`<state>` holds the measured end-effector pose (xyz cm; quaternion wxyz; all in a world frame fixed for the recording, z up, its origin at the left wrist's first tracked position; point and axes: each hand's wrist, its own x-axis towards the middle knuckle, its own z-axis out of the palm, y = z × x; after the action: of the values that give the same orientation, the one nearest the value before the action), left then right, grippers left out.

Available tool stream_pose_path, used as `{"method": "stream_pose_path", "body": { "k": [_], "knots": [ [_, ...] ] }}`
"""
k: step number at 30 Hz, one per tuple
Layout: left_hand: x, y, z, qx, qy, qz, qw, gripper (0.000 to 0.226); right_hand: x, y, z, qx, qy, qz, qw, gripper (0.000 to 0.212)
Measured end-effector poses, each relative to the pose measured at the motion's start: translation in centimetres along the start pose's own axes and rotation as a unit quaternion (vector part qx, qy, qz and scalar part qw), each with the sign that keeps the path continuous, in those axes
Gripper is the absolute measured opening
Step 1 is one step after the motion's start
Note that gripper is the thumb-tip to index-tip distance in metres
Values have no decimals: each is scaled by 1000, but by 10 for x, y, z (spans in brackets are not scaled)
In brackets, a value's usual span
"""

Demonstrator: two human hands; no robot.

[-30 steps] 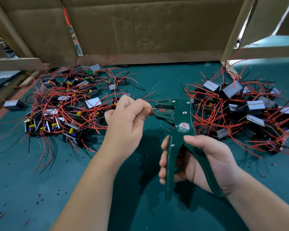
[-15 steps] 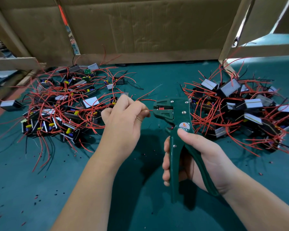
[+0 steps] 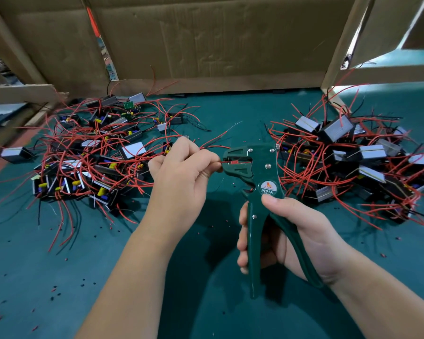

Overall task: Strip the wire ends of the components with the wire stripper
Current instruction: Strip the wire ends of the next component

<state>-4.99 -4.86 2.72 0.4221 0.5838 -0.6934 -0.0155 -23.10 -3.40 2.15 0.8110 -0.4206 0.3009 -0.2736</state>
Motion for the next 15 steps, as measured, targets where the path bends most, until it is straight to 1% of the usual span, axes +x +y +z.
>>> {"method": "stream_pose_path", "body": {
  "k": [2,4,9,12,15],
  "knots": [
    [0,1,-1,1,1,-1,1000,16,0,-1,0,1,5,-1,1000,36],
    [0,1,-1,3,3,-1,1000,16,-1,-1,1,4,8,-2,1000,33],
    [0,2,0,10,-14,-1,1000,18,0,0,3,8,26,-8,1000,39],
    [1,0,-1,-5,-40,-1,999,23,-1,1,6,10,43,-9,999,43],
    [2,-5,-1,-19,-76,2,997,21,-2,2,8,12,71,6,997,47]
  ]
}}
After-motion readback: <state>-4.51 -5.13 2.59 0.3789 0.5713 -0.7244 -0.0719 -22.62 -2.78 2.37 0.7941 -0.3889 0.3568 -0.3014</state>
